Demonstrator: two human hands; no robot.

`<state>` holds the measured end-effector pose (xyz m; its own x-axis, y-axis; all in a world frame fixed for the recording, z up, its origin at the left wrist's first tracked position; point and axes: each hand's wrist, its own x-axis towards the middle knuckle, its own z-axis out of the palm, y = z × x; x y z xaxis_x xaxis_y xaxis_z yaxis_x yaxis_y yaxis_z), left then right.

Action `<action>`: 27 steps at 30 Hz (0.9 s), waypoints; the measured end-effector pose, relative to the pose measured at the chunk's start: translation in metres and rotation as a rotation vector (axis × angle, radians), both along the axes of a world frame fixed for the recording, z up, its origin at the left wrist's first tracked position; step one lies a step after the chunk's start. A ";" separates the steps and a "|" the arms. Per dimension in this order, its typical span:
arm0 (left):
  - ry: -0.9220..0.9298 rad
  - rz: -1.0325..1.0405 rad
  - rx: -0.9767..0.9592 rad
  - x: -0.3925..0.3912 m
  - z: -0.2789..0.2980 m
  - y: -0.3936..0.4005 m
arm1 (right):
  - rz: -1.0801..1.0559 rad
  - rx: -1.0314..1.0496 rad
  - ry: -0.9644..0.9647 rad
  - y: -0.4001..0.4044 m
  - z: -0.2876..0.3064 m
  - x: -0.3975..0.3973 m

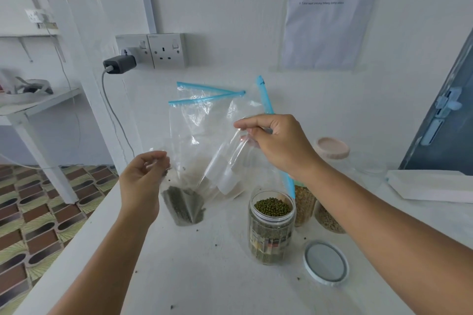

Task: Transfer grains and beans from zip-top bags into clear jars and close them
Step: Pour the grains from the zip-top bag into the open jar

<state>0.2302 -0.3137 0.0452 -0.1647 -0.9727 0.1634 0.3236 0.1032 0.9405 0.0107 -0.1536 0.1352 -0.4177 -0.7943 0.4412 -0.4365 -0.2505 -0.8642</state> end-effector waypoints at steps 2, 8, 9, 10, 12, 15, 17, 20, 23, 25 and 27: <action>-0.009 0.021 -0.043 -0.002 0.002 0.002 | -0.003 -0.004 -0.019 0.001 0.001 0.000; -0.080 0.107 -0.147 -0.009 0.013 0.000 | 0.025 0.002 -0.089 0.005 0.005 0.002; -0.077 0.124 -0.150 -0.008 0.016 -0.002 | 0.033 0.001 -0.103 0.006 0.005 0.002; -0.069 0.139 -0.154 -0.006 0.019 -0.006 | 0.036 0.001 -0.113 0.007 0.005 0.002; -0.045 0.157 -0.163 -0.002 0.029 -0.012 | 0.036 0.004 -0.123 0.008 0.005 0.001; -0.011 0.168 -0.193 0.002 0.044 -0.020 | 0.041 -0.008 -0.137 0.010 -0.002 -0.002; 0.004 0.165 -0.228 0.002 0.053 -0.023 | 0.038 -0.022 -0.133 0.011 -0.008 -0.002; 0.016 0.158 -0.277 0.000 0.064 -0.022 | 0.031 -0.058 -0.123 0.013 -0.015 -0.004; -0.042 0.146 -0.319 -0.005 0.069 -0.015 | 0.033 -0.058 -0.122 0.015 -0.017 -0.007; -0.075 0.116 -0.350 -0.010 0.070 -0.008 | 0.025 -0.057 -0.134 0.016 -0.019 -0.008; -0.107 0.086 -0.390 -0.015 0.072 0.000 | 0.020 -0.054 -0.153 0.017 -0.021 -0.009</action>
